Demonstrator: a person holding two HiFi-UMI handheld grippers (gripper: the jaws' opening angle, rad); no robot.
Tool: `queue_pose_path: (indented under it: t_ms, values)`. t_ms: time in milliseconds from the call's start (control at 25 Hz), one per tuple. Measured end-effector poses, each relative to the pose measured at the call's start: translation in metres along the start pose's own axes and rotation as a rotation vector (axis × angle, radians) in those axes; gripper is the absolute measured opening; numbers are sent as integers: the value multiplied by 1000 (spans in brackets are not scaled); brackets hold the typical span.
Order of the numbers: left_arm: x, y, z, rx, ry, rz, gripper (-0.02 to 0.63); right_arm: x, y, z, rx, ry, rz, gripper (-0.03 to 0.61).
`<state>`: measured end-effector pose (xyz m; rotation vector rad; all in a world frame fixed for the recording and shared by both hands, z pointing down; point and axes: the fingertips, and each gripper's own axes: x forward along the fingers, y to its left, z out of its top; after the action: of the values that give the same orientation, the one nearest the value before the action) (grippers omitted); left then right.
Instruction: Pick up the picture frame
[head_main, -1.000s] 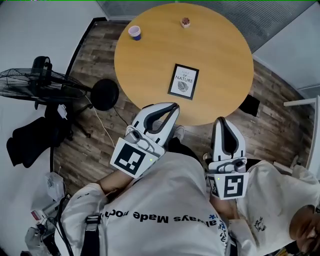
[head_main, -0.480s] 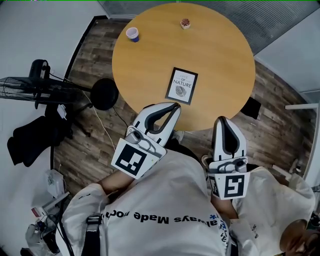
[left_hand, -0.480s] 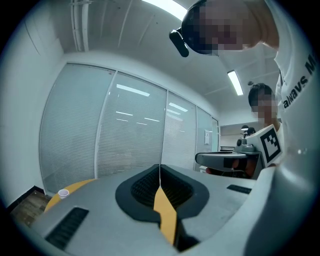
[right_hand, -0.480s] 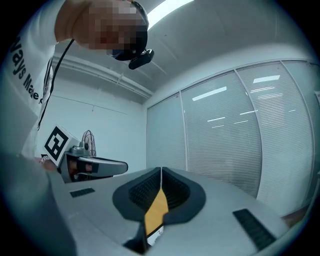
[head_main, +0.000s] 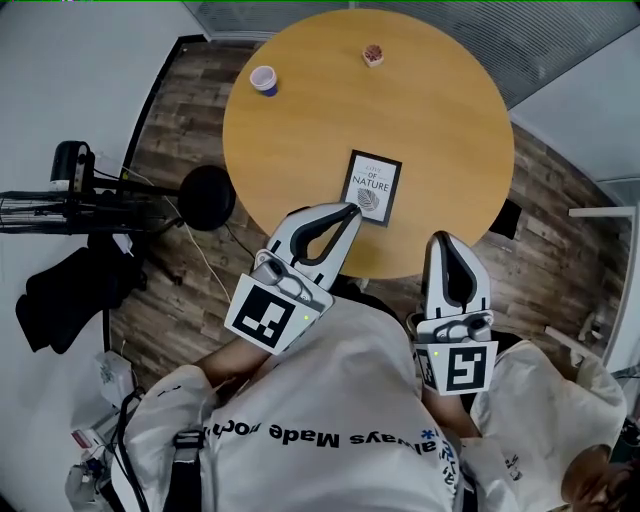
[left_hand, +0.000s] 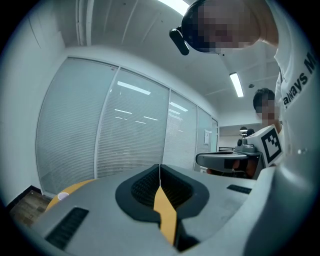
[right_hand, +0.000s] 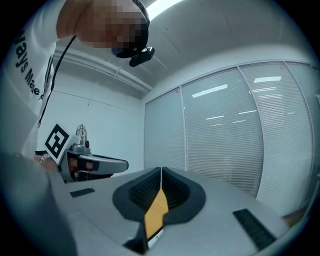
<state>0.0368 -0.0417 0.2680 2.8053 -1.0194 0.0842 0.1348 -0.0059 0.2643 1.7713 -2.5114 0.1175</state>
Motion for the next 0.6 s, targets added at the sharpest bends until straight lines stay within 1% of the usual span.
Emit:
queue_pose_path:
  t_ms: [120,240,440,600]
  values:
    - [6,21,-6,-18,10,-11,30,19,1,-5,2,8,-10,34]
    - [13,37,-20,-34,37,-25,31,33,2,-14,-1,20,-19,35]
    - [27,56,-55,-68,107,-51,31,52,-3,-34,-2,58,-35,36]
    - [35,68,-86,-98,157,-56,31,63,-10,-57,3,95,-39,37]
